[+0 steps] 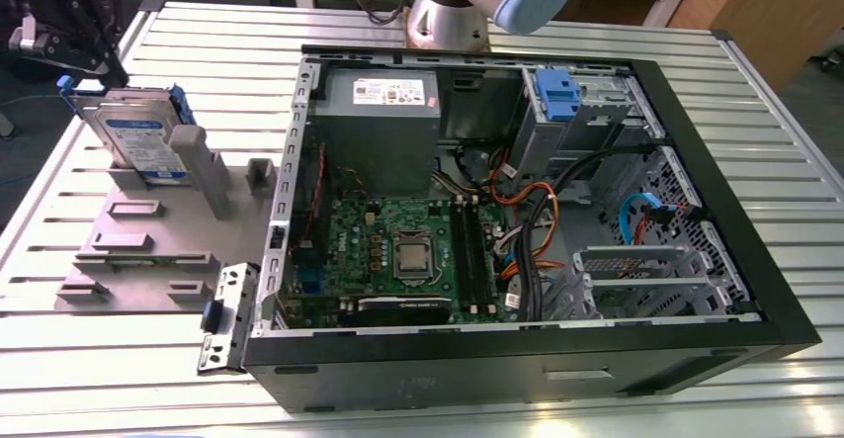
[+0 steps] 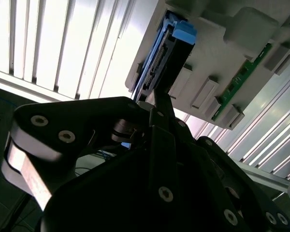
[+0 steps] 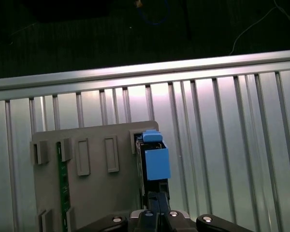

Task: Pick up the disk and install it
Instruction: 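Pick up the disk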

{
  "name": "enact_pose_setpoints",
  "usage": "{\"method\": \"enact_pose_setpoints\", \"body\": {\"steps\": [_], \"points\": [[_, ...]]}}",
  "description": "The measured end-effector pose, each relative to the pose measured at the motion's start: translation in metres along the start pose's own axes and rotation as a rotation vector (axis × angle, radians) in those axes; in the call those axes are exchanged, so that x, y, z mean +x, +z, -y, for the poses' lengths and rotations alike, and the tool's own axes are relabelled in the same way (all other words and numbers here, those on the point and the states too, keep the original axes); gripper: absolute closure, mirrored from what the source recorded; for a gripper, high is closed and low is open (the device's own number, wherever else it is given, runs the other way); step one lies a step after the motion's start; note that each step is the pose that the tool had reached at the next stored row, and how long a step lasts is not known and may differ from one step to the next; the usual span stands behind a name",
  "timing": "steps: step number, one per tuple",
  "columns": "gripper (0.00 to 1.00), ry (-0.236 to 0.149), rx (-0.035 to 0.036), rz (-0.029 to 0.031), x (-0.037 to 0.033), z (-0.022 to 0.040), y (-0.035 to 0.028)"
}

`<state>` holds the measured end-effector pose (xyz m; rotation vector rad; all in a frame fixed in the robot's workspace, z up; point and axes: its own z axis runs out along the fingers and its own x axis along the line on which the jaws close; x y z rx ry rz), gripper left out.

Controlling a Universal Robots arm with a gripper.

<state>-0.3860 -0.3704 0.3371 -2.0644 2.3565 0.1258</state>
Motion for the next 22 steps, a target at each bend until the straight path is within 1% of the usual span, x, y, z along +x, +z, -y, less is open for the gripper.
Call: {"method": "enact_pose_setpoints", "body": {"steps": [7,11,13,22], "points": [[0.89,-0.002,0.0000,-0.0001,-0.0002,0.0007,-0.0001],[0.89,-0.002,0.0000,0.0000,-0.0002,0.0007,-0.0016],[0.89,-0.003,0.0009,0.0001,0.0026,0.0005,-0.0019],[0.89,-0.003,0.0008,0.0001,0.0028,0.0005,-0.0019]]}}
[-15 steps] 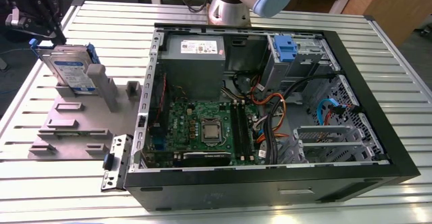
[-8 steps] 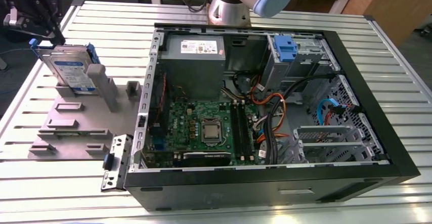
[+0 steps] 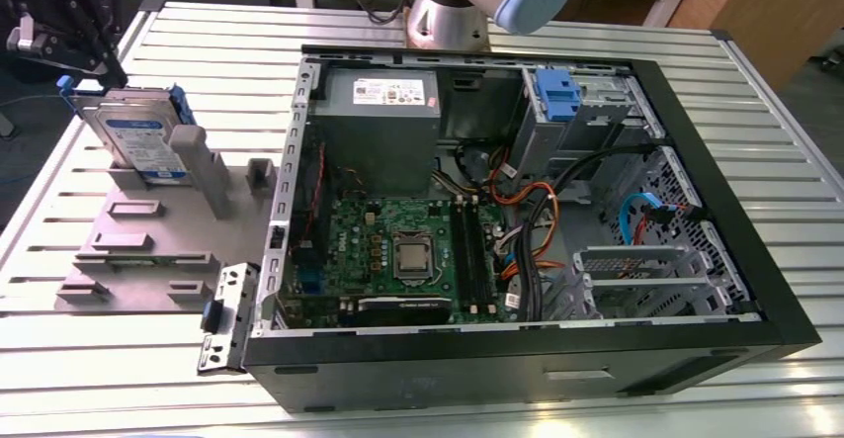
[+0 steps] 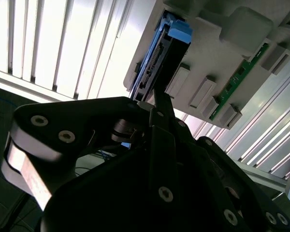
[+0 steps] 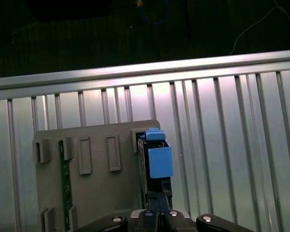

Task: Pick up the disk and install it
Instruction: 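Pick up the disk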

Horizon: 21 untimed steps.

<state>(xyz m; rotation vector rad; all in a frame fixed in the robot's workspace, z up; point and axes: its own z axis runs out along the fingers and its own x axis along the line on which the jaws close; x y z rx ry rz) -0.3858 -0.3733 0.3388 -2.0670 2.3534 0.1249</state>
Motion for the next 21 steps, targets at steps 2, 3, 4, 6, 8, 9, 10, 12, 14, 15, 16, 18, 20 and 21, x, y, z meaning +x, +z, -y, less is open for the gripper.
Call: {"method": "enact_pose_setpoints", "body": {"steps": [2,3,4,6,8,9,10,12,14,15,16,18,20,21], "points": [[0.88,0.000,0.0001,0.0000,0.0000,0.0000,0.0000],[0.83,0.000,0.0000,0.0000,0.0000,0.0000,0.0000],[0.83,0.000,0.0001,0.0000,0.0001,0.0000,0.0000],[0.71,0.000,0.0001,0.0000,0.0001,0.0000,0.0000],[0.65,0.000,0.0000,0.0000,0.0001,0.0000,0.0000],[0.65,0.000,0.0001,0.0000,0.0001,0.0000,0.0000],[0.53,0.000,0.0000,0.0000,0.0002,0.0000,0.0000],[0.47,0.000,0.0001,0.0000,0.0002,0.0000,0.0000],[0.47,0.000,0.0001,0.0000,0.0002,0.0000,0.0000],[0.47,0.000,0.0000,0.0000,0.0002,0.0000,0.0000],[0.47,0.000,0.0000,0.0000,0.0002,0.0000,0.0000],[0.47,0.000,0.0000,0.0000,0.0005,0.0001,0.0002],[0.47,0.000,0.0001,0.0000,0.0005,0.0001,0.0004],[0.47,0.000,0.0002,0.0001,0.0006,0.0001,0.0007]]}}
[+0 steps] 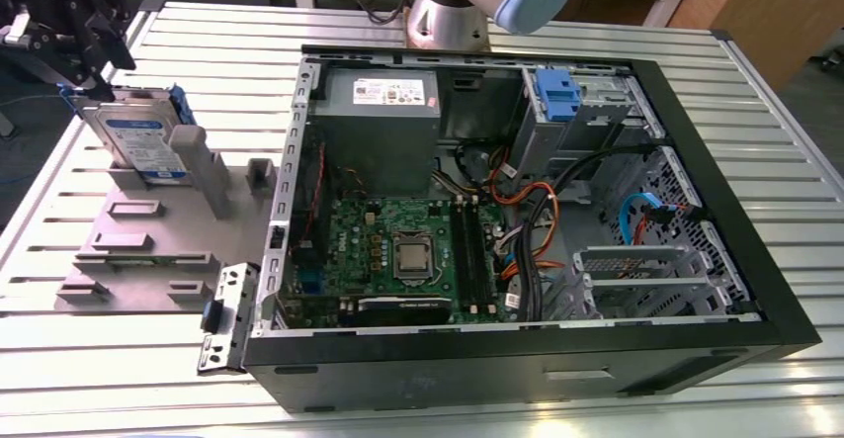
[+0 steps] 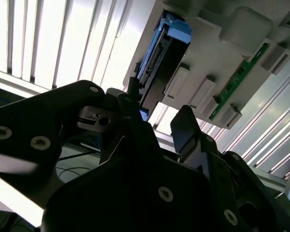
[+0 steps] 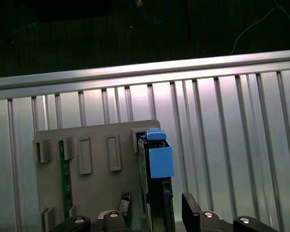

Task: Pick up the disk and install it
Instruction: 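Pick up the disk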

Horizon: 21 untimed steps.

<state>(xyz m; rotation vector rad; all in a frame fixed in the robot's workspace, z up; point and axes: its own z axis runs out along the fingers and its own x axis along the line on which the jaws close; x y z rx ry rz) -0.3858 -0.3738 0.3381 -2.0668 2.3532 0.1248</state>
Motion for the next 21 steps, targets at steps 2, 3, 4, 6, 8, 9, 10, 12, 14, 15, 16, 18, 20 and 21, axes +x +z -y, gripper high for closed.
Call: {"method": "enact_pose_setpoints", "body": {"steps": [2,3,4,6,8,9,10,12,14,15,16,18,20,21], "points": [[0.47,0.000,-0.0001,-0.0001,0.0000,0.0000,0.0007],[0.47,0.000,-0.0002,-0.0001,0.0001,0.0001,0.0014],[0.47,0.000,-0.0002,-0.0001,0.0001,0.0001,0.0014],[0.47,0.000,-0.0001,-0.0001,0.0001,0.0001,0.0014],[0.47,0.000,0.0000,0.0000,0.0001,0.0001,0.0018],[0.47,0.000,0.0000,0.0000,0.0001,0.0001,0.0020],[0.47,0.000,-0.0001,0.0000,0.0001,0.0001,0.0023],[0.47,0.000,-0.0001,0.0000,0.0002,0.0002,0.0034],[0.47,0.000,-0.0002,-0.0001,0.0003,0.0003,0.0052],[0.47,-0.001,-0.0001,-0.0001,0.0004,0.0003,0.0064],[0.47,-0.002,-0.0001,-0.0001,0.0004,0.0004,0.0075],[0.47,-0.006,-0.0010,0.0047,0.0006,0.0004,0.0091],[0.47,-0.011,-0.0019,0.0117,0.0006,0.0001,0.0102],[0.47,-0.015,-0.0017,0.0119,0.0007,0.0000,0.0106]]}}
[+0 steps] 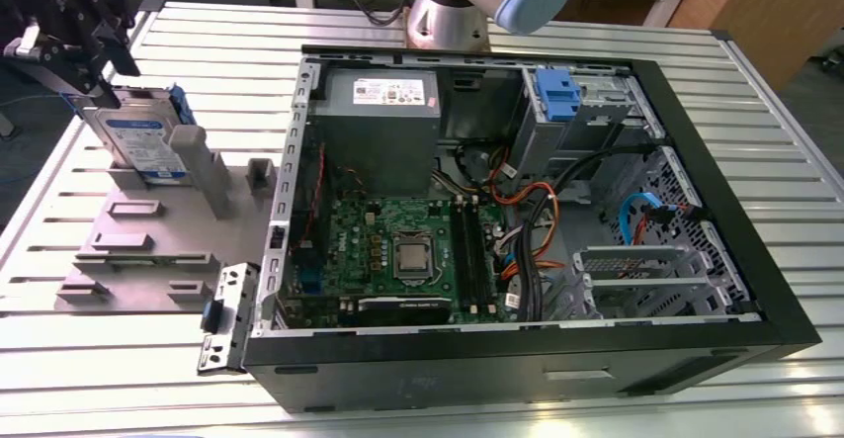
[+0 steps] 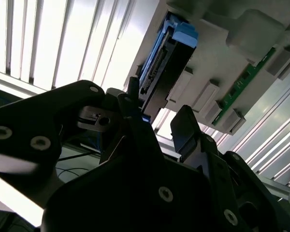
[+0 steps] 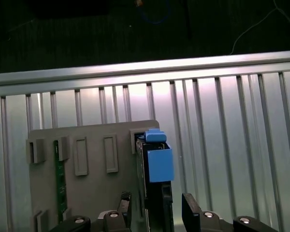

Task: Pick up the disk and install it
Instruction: 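Pick up the disk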

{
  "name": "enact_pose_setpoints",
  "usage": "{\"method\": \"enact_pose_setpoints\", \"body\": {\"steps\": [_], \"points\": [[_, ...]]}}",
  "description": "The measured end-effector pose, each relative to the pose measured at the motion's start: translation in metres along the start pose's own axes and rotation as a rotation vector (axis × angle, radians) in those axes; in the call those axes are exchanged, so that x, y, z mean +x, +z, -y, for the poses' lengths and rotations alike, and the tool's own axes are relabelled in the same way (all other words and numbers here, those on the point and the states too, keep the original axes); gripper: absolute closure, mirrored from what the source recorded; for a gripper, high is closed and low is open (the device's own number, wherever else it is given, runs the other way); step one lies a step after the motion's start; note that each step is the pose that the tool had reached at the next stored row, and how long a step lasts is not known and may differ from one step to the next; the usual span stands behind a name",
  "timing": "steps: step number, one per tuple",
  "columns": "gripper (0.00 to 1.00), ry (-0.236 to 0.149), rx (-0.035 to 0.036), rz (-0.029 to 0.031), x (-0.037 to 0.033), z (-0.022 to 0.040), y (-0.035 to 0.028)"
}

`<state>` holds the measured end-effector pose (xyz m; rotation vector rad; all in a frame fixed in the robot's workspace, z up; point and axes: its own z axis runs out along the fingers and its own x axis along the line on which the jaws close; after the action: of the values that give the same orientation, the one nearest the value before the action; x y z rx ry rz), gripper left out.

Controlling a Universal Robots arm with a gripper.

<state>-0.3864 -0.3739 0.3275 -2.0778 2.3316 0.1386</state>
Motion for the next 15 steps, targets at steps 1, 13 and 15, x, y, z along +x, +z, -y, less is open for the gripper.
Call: {"method": "enact_pose_setpoints", "body": {"steps": [1,13,15], "points": [[0.47,-0.004,0.0000,-0.0002,0.0000,-0.0001,0.0003],[0.47,-0.039,-0.0018,-0.0002,0.0002,-0.0005,0.0022],[0.47,-0.055,-0.0030,0.0003,0.0002,-0.0005,0.0022]]}}
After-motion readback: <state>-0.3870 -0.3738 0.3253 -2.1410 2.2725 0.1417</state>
